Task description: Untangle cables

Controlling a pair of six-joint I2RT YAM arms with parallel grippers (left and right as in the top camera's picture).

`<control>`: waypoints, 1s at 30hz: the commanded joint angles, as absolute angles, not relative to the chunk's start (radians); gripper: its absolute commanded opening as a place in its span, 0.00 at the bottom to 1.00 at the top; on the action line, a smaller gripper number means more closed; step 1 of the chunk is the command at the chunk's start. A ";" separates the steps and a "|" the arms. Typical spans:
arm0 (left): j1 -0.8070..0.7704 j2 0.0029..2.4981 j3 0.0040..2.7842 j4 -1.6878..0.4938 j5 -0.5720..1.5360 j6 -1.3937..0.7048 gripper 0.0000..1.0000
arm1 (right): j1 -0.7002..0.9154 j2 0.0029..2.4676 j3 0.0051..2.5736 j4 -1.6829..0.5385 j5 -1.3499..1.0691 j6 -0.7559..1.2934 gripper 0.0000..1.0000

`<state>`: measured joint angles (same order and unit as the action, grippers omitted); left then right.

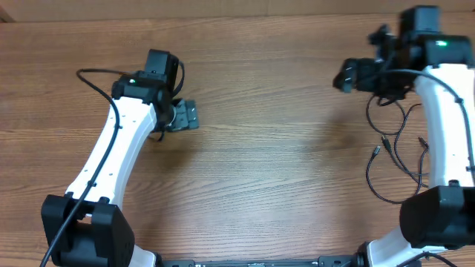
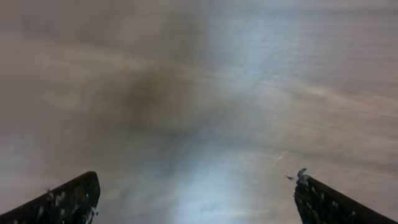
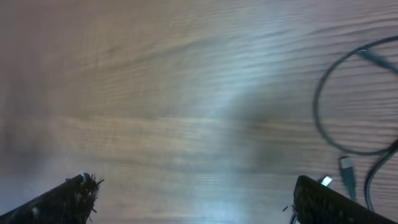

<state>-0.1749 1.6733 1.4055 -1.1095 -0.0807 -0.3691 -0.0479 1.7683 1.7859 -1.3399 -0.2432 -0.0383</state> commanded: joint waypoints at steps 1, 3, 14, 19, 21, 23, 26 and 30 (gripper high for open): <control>-0.135 1.651 1.424 -1.205 -0.105 -0.427 1.00 | 0.002 1.762 1.797 -1.374 -0.165 -0.049 1.00; -0.117 1.651 1.424 -1.270 -0.097 -0.426 1.00 | 0.013 1.762 1.797 -1.409 -0.165 -0.013 1.00; -0.099 1.591 1.408 -1.422 -0.051 -0.361 1.00 | 0.004 1.713 1.760 -1.509 -0.095 0.089 1.00; -0.099 1.452 1.312 -1.351 -0.051 -0.343 1.00 | 0.004 1.567 1.641 -1.395 -0.087 0.097 1.00; -0.099 1.357 1.245 -1.285 -0.051 -0.344 1.00 | 0.004 1.478 1.566 -1.319 -0.086 0.096 1.00; -0.099 1.251 1.172 -1.213 -0.056 -0.343 1.00 | 0.005 1.384 1.483 -1.245 -0.086 0.092 1.00; -0.099 1.083 1.068 -1.100 -0.056 -0.315 1.00 | 0.005 1.245 1.358 -1.148 -0.086 0.093 1.00; -0.099 0.841 0.945 -0.970 -0.065 -0.305 1.00 | 0.004 1.017 1.178 -1.023 -0.086 0.094 1.00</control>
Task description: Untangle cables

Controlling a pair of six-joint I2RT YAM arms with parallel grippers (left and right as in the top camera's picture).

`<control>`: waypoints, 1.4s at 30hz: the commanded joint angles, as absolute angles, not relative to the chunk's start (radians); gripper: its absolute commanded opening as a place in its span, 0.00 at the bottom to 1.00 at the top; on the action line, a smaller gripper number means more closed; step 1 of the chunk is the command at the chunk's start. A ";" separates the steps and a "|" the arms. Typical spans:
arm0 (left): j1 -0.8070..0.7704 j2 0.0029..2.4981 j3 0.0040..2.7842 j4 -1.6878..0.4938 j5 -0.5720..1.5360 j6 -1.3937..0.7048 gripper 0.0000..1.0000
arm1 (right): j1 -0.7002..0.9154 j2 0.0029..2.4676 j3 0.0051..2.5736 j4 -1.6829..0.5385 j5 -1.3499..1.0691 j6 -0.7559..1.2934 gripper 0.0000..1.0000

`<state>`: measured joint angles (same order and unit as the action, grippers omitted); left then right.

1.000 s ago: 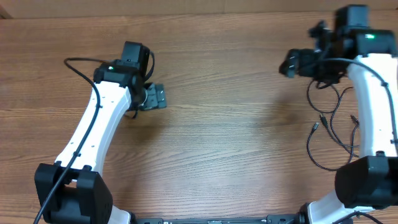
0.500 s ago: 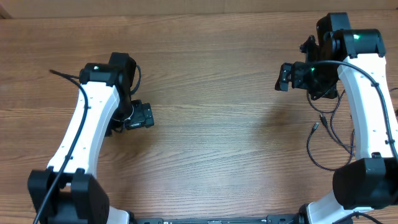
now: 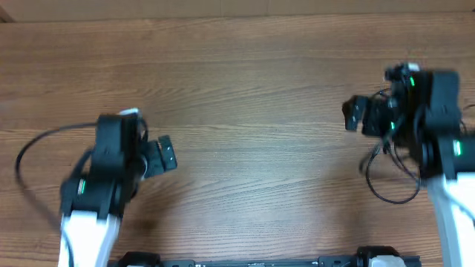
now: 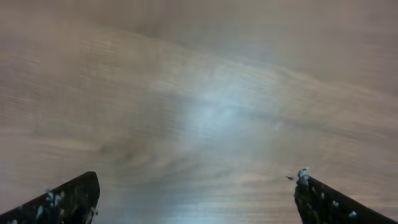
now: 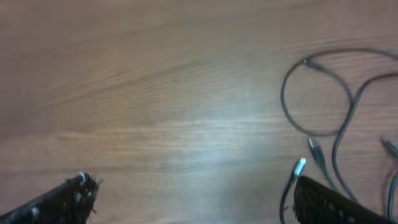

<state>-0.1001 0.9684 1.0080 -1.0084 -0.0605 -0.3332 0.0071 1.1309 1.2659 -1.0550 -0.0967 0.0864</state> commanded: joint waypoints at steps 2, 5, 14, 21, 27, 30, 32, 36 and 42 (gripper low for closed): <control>-0.099 0.741 0.907 -0.939 -0.090 -0.321 0.99 | 0.004 0.910 1.114 -0.988 -0.080 0.094 1.00; -0.099 0.644 0.896 -0.941 -0.110 -0.321 1.00 | 0.004 0.791 1.070 -0.982 -0.079 0.093 1.00; -0.099 0.601 0.896 -1.007 -0.114 -0.321 1.00 | 0.004 0.708 1.068 -1.003 -0.079 0.094 1.00; -0.099 0.601 0.896 -1.051 -0.114 -0.321 1.00 | 0.004 0.711 1.068 -1.008 -0.079 0.094 1.00; -0.099 0.601 0.896 -1.051 -0.114 -0.321 1.00 | 0.004 0.711 1.068 -1.008 -0.079 0.094 1.00; -0.099 0.601 0.896 -1.051 -0.114 -0.321 0.99 | 0.004 0.711 1.068 -1.008 -0.079 0.094 1.00; -0.099 0.601 0.896 -1.051 -0.114 -0.321 0.99 | 0.004 0.704 1.066 -1.023 -0.073 0.087 1.00; -0.099 0.601 0.896 -1.051 -0.114 -0.321 1.00 | 0.005 0.654 1.061 -1.020 -0.069 0.074 1.00; -0.099 0.601 0.896 -1.051 -0.114 -0.321 1.00 | 0.006 0.485 0.929 -0.862 -0.073 0.075 1.00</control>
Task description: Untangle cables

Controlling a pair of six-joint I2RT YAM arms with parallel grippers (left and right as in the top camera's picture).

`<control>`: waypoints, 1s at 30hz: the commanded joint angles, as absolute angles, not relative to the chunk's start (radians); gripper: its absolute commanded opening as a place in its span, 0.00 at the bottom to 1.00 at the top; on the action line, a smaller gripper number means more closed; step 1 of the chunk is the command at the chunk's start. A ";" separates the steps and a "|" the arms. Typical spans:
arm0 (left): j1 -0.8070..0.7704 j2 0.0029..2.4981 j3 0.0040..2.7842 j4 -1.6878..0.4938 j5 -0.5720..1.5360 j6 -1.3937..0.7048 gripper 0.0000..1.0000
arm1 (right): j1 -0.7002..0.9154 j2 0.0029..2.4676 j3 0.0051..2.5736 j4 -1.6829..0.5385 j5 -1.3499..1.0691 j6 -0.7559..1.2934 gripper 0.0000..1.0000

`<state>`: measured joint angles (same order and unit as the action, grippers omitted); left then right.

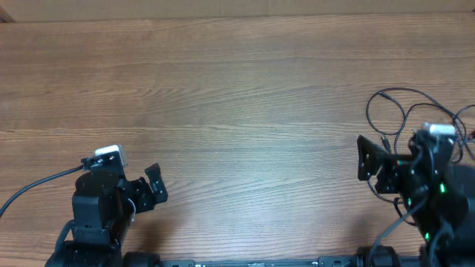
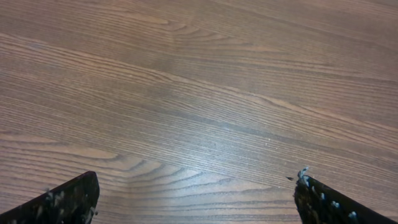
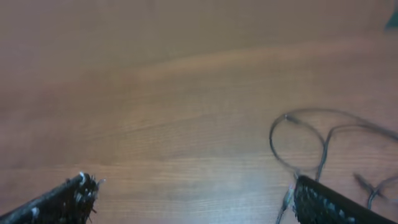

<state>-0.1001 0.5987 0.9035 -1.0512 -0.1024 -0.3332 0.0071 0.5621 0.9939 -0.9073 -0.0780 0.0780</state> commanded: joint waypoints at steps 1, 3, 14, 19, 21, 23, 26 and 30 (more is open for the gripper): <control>-0.099 0.601 0.896 -1.051 -0.114 -0.321 1.00 | 0.006 0.447 0.890 -0.820 -0.078 0.075 1.00; -0.099 0.601 0.896 -1.051 -0.114 -0.321 1.00 | 0.006 0.371 0.811 -0.739 -0.086 0.075 1.00; -0.099 0.601 0.896 -1.051 -0.114 -0.321 1.00 | 0.013 0.003 0.321 -0.153 -0.136 0.082 1.00; -0.099 0.601 0.896 -1.051 -0.114 -0.321 1.00 | 0.014 0.003 0.174 0.051 -0.139 0.081 1.00; -0.099 0.601 0.896 -1.051 -0.114 -0.321 1.00 | 0.014 0.003 0.119 0.119 -0.139 0.081 1.00; -0.099 0.601 0.896 -1.051 -0.114 -0.321 1.00 | 0.014 0.003 0.059 0.195 -0.132 0.080 1.00; -0.099 0.601 0.896 -1.051 -0.114 -0.321 1.00 | 0.014 0.003 0.008 0.243 -0.117 0.073 1.00; -0.099 0.601 0.896 -1.051 -0.114 -0.321 1.00 | 0.021 0.003 0.008 0.223 -0.091 0.011 1.00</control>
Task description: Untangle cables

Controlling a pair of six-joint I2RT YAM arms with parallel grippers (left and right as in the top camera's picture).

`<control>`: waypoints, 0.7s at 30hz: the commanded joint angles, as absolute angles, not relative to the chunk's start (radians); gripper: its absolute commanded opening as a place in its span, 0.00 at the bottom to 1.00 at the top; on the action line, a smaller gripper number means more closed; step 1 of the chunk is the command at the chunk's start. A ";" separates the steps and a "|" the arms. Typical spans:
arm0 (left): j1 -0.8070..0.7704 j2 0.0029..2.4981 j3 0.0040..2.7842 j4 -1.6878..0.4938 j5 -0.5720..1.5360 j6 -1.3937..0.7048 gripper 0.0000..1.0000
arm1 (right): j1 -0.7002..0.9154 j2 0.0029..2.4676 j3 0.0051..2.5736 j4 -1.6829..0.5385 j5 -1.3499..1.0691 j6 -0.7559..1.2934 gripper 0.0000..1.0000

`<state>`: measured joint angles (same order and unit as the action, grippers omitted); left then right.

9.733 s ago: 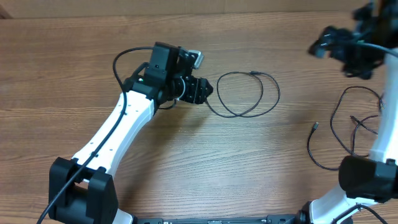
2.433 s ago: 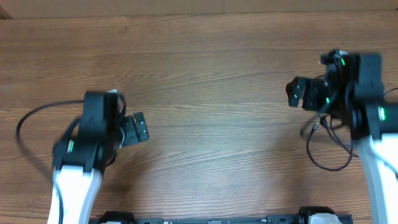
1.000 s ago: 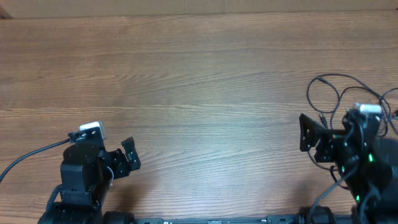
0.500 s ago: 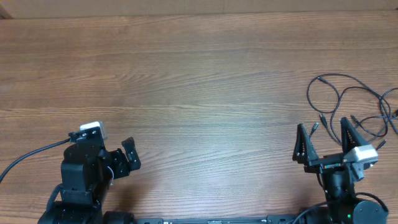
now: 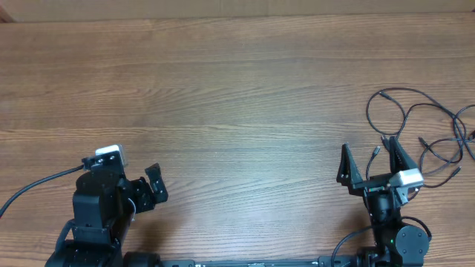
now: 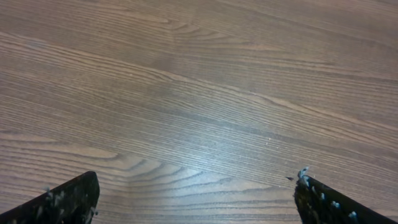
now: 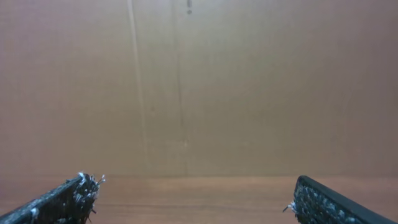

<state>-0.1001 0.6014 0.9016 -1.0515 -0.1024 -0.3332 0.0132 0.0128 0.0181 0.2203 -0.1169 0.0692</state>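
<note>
Thin black cables (image 5: 415, 126) lie in loose loops at the table's right edge, several plug ends showing. My right gripper (image 5: 375, 159) is open near the front edge, just left of the cables, holding nothing; its wrist view looks level across the table at a brown wall, fingertips (image 7: 74, 190) far apart. My left gripper (image 5: 154, 191) is open at the front left, far from the cables. Only bare wood lies between its fingertips (image 6: 311, 186) in the left wrist view.
The wooden table (image 5: 237, 96) stretches between the two arms. A brown cardboard wall (image 7: 199, 81) stands behind the table's far edge. The left arm's own black cord (image 5: 37, 185) trails off the left front.
My right arm has folded back to the front edge with its gripper now pointing level at the back wall. The left arm and the cables have not moved.
Both arms were stretched out over the table, the right one above the cable loops, grippers open. Then both were pulled nearer the front. The left one was folded at the front left. Now the right sits folded too, the cables lying loose at the right.
</note>
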 commanded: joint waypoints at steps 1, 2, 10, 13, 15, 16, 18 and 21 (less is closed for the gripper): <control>-0.099 0.601 0.896 -1.051 -0.114 -0.321 1.00 | 0.022 0.003 0.008 0.207 -0.091 -0.012 1.00; -0.099 0.601 0.896 -1.051 -0.114 -0.321 1.00 | 0.022 0.003 0.008 0.171 -0.091 -0.022 1.00; -0.099 0.601 0.896 -1.051 -0.114 -0.321 1.00 | 0.026 0.003 0.008 -0.072 -0.132 -0.001 1.00; -0.099 0.601 0.896 -1.051 -0.114 -0.321 1.00 | 0.026 0.003 0.008 -0.072 -0.132 -0.001 1.00; -0.099 0.601 0.896 -1.051 -0.114 -0.321 1.00 | 0.026 0.003 0.008 -0.072 -0.132 -0.001 1.00; -0.099 0.601 0.896 -1.051 -0.114 -0.321 1.00 | 0.026 0.003 0.008 -0.072 -0.132 -0.001 1.00; -0.099 0.601 0.896 -1.051 -0.114 -0.321 1.00 | 0.026 0.003 0.008 -0.072 -0.132 -0.001 1.00; -0.099 0.601 0.896 -1.051 -0.114 -0.321 1.00 | 0.026 0.003 0.008 -0.072 -0.132 -0.001 1.00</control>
<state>-0.1001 0.6014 0.9016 -1.0515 -0.1024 -0.3332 0.0212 0.0147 0.0185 -0.0765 -0.1265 0.0006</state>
